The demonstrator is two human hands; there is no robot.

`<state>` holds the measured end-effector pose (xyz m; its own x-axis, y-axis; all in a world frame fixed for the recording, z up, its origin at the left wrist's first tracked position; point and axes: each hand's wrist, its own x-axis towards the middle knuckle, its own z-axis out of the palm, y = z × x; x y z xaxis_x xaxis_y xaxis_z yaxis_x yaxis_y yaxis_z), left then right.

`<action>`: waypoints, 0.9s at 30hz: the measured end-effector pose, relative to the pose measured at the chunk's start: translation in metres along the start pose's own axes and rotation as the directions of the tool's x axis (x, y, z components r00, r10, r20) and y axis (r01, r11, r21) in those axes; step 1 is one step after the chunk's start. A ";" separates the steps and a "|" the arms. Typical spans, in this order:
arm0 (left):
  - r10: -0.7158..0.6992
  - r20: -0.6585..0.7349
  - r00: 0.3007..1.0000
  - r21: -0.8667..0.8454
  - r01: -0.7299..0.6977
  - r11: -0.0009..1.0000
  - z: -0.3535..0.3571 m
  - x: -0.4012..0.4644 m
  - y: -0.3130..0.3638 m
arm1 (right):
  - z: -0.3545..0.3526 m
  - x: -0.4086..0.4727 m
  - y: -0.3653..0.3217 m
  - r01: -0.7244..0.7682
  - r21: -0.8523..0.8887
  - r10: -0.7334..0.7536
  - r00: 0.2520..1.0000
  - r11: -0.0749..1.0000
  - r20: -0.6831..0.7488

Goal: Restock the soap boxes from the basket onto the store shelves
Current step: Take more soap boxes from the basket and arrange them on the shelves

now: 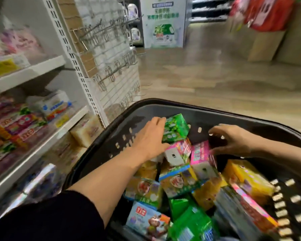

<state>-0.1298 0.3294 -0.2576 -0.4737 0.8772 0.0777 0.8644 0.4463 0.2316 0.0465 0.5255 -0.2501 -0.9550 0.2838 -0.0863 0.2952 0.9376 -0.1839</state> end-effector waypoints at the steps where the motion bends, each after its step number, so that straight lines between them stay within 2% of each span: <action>1: -0.028 0.000 1.000 -0.029 0.028 0.999 0.006 0.006 0.000 | 0.003 0.002 0.002 -0.042 -0.002 0.042 0.999 0.999 0.034; 4: -0.066 0.042 0.997 -0.146 0.072 0.987 0.027 0.018 -0.004 | 0.014 0.003 0.007 -0.156 0.028 0.151 0.978 0.987 0.142; 6: -0.078 0.047 0.996 -0.230 0.087 0.969 0.037 0.023 -0.007 | 0.016 -0.003 0.012 -0.216 0.024 0.202 0.942 0.976 0.267; 8: -0.086 0.017 0.996 -0.322 0.087 0.943 0.043 0.028 -0.008 | 0.010 -0.011 0.018 -0.275 -0.053 0.272 0.873 0.960 0.404; 11: -0.076 -0.001 0.997 -0.380 0.070 0.922 0.049 0.034 -0.010 | 0.001 -0.020 0.039 -0.364 -0.143 0.382 0.759 0.920 0.527; 14: -0.059 -0.014 0.998 -0.366 0.050 0.929 0.055 0.034 -0.017 | -0.002 -0.029 0.051 -0.539 -0.084 0.464 0.623 0.838 0.630; 17: -0.071 -0.017 0.997 -0.387 0.059 0.920 0.060 0.037 -0.018 | 0.003 -0.030 0.049 -0.626 -0.082 0.497 0.525 0.776 0.691; 19: -0.066 -0.028 0.997 -0.352 0.051 0.934 0.062 0.039 -0.017 | 0.009 -0.031 0.046 -0.646 -0.083 0.509 0.509 0.759 0.694; 22: -0.073 -0.165 0.984 -0.328 0.015 0.945 0.059 0.035 -0.018 | 0.017 -0.036 0.038 -0.674 -0.091 0.546 0.503 0.733 0.670; 25: -0.145 -0.257 0.955 -0.359 0.045 0.932 0.060 0.027 -0.022 | 0.023 -0.039 0.026 -0.655 -0.119 0.581 0.553 0.746 0.598; 27: -0.106 -0.283 0.953 -0.329 0.008 0.944 0.057 0.023 -0.023 | 0.023 -0.040 0.020 -0.655 -0.087 0.586 0.598 0.750 0.547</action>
<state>-0.1511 0.3490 -0.3169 -0.5913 0.7386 0.3238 0.7571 0.3702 0.5383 0.0908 0.5281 -0.2728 -0.3825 0.6086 -0.6952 0.8449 0.5349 0.0035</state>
